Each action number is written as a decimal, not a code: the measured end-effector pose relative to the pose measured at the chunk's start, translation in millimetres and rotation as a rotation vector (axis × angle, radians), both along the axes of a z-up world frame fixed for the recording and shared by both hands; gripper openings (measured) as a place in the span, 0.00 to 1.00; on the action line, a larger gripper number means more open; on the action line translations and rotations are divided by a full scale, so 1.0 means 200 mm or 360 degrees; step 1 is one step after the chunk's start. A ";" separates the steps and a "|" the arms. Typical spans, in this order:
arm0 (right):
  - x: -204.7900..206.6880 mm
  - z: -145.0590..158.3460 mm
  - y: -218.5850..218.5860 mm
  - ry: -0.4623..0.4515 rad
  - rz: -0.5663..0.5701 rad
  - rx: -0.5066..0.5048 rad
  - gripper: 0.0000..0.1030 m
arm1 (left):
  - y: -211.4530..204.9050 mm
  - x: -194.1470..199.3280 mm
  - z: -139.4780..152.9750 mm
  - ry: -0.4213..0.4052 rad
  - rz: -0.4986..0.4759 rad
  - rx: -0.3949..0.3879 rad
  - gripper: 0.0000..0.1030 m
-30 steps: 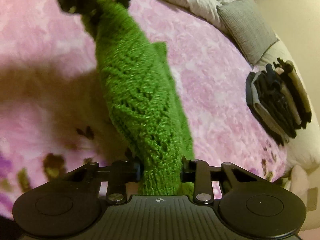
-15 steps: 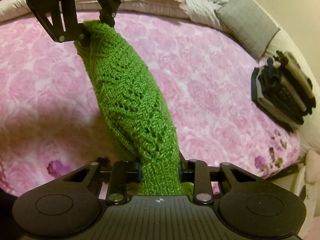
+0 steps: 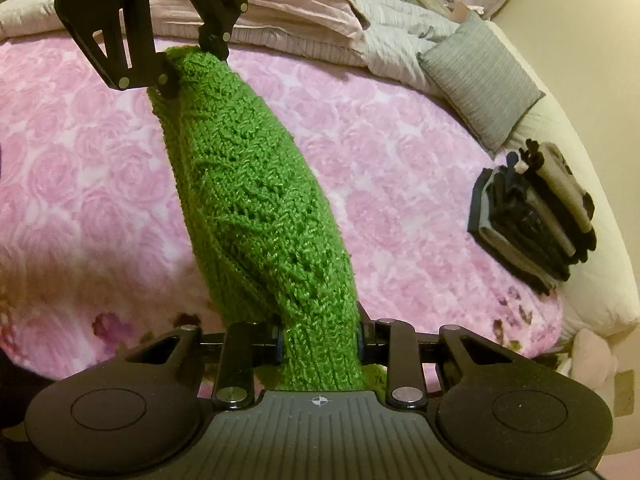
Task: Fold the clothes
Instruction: 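Lift the folded vest with both grippers and carry it toward the clothes stack, then lower the vest onto the top of the folded clothes stack with both grippers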
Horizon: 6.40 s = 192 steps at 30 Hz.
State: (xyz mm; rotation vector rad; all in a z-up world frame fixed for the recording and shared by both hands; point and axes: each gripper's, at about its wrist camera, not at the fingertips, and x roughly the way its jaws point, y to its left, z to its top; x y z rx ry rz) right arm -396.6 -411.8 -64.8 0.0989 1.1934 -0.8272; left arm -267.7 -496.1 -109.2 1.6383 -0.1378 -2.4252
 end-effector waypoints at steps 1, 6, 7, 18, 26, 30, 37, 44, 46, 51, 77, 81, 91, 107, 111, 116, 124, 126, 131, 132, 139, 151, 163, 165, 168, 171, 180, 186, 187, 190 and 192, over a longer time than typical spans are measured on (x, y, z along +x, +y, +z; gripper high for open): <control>-0.03 0.01 -0.01 0.0000 0.0010 -0.0001 0.26 | -0.01 -0.03 0.01 0.0003 0.0004 -0.0001 0.26; -0.27 0.06 -0.12 -0.0021 0.0035 -0.0008 0.26 | -0.06 -0.29 0.04 -0.0007 0.0041 0.0006 0.26; -0.33 0.07 -0.14 -0.0024 0.0040 -0.0003 0.26 | -0.08 -0.36 0.05 -0.0009 0.0063 0.0016 0.26; -1.01 0.24 -0.45 -0.0001 0.0145 -0.0041 0.26 | -0.24 -1.06 0.17 0.0002 0.0168 0.0015 0.26; -1.28 0.31 -0.63 0.0018 0.0191 -0.0078 0.26 | -0.37 -1.33 0.21 0.0004 0.0202 -0.0025 0.26; -1.33 0.31 -0.71 0.0019 0.0192 -0.0068 0.26 | -0.46 -1.39 0.20 0.0004 0.0193 -0.0013 0.26; -1.38 0.33 -0.90 0.0052 0.0143 -0.0058 0.26 | -0.63 -1.47 0.20 0.0053 0.0126 -0.0015 0.26; -1.41 0.36 -1.06 0.0078 0.0095 -0.0051 0.26 | -0.80 -1.52 0.20 0.0084 0.0086 0.0003 0.26; -1.41 0.36 -1.09 0.0074 0.0093 -0.0043 0.26 | -0.84 -1.52 0.21 0.0083 0.0082 0.0007 0.26; -1.40 0.36 -1.17 0.0056 0.0112 -0.0028 0.26 | -0.91 -1.52 0.22 0.0066 0.0099 0.0003 0.26; -1.66 0.37 -1.80 -0.0027 0.0864 0.0048 0.26 | -1.12 -1.80 0.26 -0.0043 0.0837 0.0041 0.26; -1.73 0.37 -1.85 -0.0025 0.0957 0.0072 0.26 | -1.11 -1.86 0.25 -0.0038 0.0923 0.0067 0.26; -1.75 0.39 -1.92 -0.0003 0.0956 0.0099 0.26 | -1.19 -1.89 0.27 -0.0017 0.0886 0.0076 0.26; -1.70 0.67 -2.04 0.0001 0.0731 0.0019 0.26 | -1.44 -1.84 0.53 0.0077 0.0622 -0.0024 0.26; -1.73 0.87 -2.14 -0.0005 0.0713 -0.0017 0.26 | -1.57 -1.88 0.71 0.0112 0.0553 -0.0092 0.26; -1.78 1.09 -2.36 -0.0004 0.0707 -0.0144 0.26 | -1.79 -1.97 0.94 0.0133 0.0514 -0.0237 0.26; -1.83 1.25 -2.90 0.0008 0.0755 -0.0279 0.26 | -2.28 -2.11 1.06 0.0158 0.0592 -0.0337 0.26; -1.83 1.26 -3.06 0.0007 0.0769 -0.0279 0.26 | -2.42 -2.14 1.05 0.0161 0.0627 -0.0339 0.26; -1.84 1.23 -3.41 0.0002 0.0784 -0.0292 0.26 | -2.74 -2.17 1.02 0.0191 0.0736 -0.0359 0.26; -1.84 1.22 -3.47 0.0003 0.0789 -0.0309 0.26 | -2.80 -2.17 1.01 0.0189 0.0752 -0.0386 0.26; -1.84 0.93 -3.63 -0.0047 0.0838 -0.0648 0.26 | -2.83 -2.19 0.68 0.0160 0.0789 -0.0765 0.26; -1.96 -0.09 -3.29 0.0028 0.0915 -0.0714 0.33 | -2.42 -2.26 -0.31 -0.0059 0.0678 -0.0925 0.27; -2.02 0.02 -3.27 0.0089 0.0828 -0.0766 0.30 | -2.43 -2.40 -0.22 -0.0072 0.0674 -0.0943 0.27; -2.04 -0.06 -3.23 0.0133 0.0874 -0.0712 0.30 | -2.43 -2.41 -0.33 -0.0129 0.0656 -0.0926 0.27; -2.02 -0.18 -3.21 0.0169 0.0881 -0.0711 0.31 | -2.44 -2.41 -0.37 -0.0148 0.0632 -0.0985 0.27; -2.01 -0.08 -3.25 0.0032 0.0735 -0.0673 0.30 | -2.48 -2.37 -0.27 -0.0156 0.0630 -0.1018 0.27; -1.88 -0.13 -3.20 0.0086 0.0769 -0.0716 0.32 | -2.50 -2.31 -0.42 -0.0227 0.0628 -0.1010 0.27; -1.91 -0.11 -3.20 0.0135 0.0772 -0.0684 0.39 | -2.46 -2.29 -0.35 -0.0167 0.0679 -0.0945 0.33; -1.91 -0.10 -3.20 0.0133 0.0753 -0.0670 0.39 | -2.46 -2.26 -0.33 -0.0149 0.0693 -0.0923 0.34; -1.93 -0.07 -3.22 0.0103 0.0688 -0.0621 0.39 | -2.48 -2.20 -0.29 -0.0113 0.0723 -0.0881 0.34; -1.95 -0.06 -3.21 0.0118 0.0684 -0.0598 0.34 | -2.47 -2.18 -0.27 -0.0104 0.0730 -0.0867 0.34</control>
